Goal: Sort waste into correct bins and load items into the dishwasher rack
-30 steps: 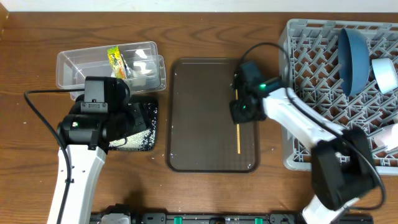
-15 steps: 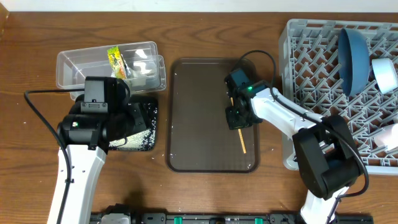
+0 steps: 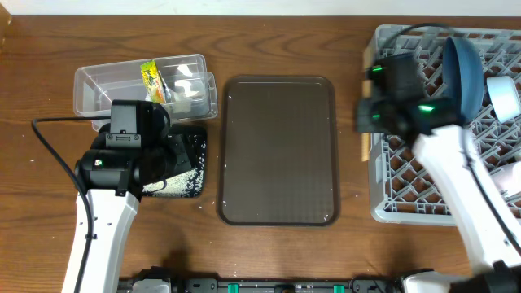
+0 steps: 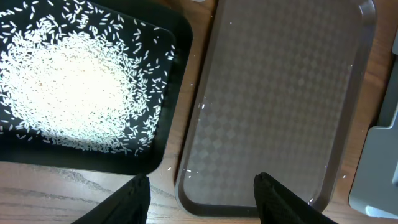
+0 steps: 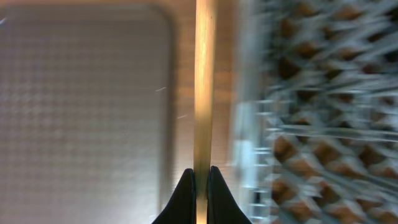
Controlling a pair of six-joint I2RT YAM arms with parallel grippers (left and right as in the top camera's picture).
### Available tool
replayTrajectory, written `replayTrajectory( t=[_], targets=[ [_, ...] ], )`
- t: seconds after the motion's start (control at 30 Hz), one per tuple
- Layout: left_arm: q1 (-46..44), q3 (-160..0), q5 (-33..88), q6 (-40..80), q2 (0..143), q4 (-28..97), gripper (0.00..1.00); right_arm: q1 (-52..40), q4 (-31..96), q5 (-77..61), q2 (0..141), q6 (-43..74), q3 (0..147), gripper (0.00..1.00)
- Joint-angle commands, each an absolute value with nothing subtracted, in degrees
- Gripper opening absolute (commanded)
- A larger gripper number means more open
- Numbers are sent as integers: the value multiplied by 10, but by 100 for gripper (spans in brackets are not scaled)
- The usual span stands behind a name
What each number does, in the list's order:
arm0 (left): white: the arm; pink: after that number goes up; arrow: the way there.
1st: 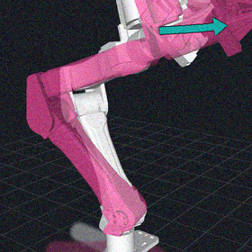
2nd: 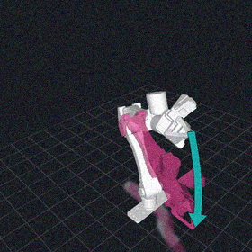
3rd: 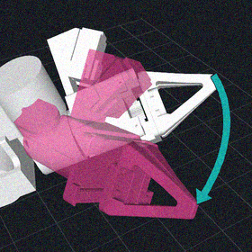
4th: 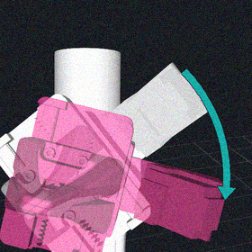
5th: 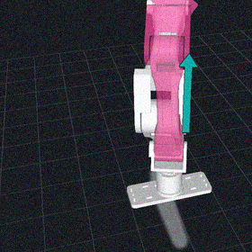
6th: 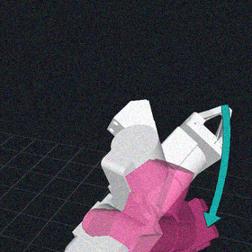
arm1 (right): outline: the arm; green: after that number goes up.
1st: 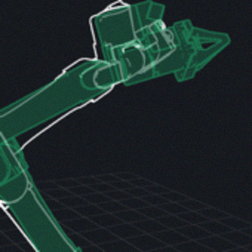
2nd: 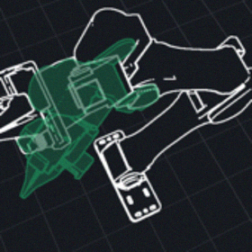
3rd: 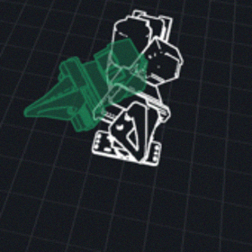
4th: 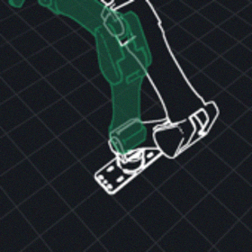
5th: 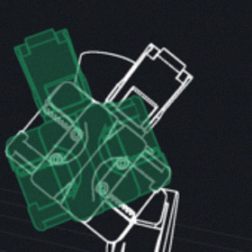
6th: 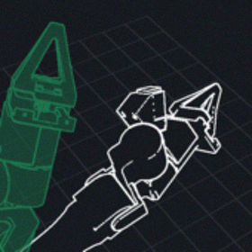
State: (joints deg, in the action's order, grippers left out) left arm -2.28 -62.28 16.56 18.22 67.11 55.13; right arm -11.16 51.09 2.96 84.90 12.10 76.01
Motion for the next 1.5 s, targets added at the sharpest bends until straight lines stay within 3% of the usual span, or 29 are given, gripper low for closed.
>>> replayTrajectory(
  t=[0.0, 0.37, 0.57, 0.67, 0.77, 0.83, 0.93, 1.03, 1.47],
  targets=[
    [-20, -626, 166, 183, 673, 553, 57, -69, 521, 56, 863, 69, 757, 1],
    [-20, -626, 166, 183, 673, 553, 57, -2, 518, 53, 966, 55, 756, 2],
    [-20, -626, 166, 183, 673, 553, 57, -2, 503, 8, 978, 33, 757, 13],
    [-20, -626, 166, 183, 673, 552, 57, -2, 509, 8, 973, 33, 758, 29],
    [-20, -626, 166, 183, 673, 546, 66, 2, 518, 8, 953, 42, 759, 43],
    [-23, -627, 174, 182, 673, 527, 69, 9, 516, 8, 928, 61, 759, 55],
    [-46, -629, 174, 157, 673, 493, 76, 24, 500, -6, 890, 82, 759, 82],
    [-82, -629, 172, 124, 685, 481, 82, 38, 500, -43, 861, 78, 759, 98],
    [-130, -628, 110, 92, 710, 633, 85, 43, 636, -63, 798, 72, 731, 99]
  ],
)
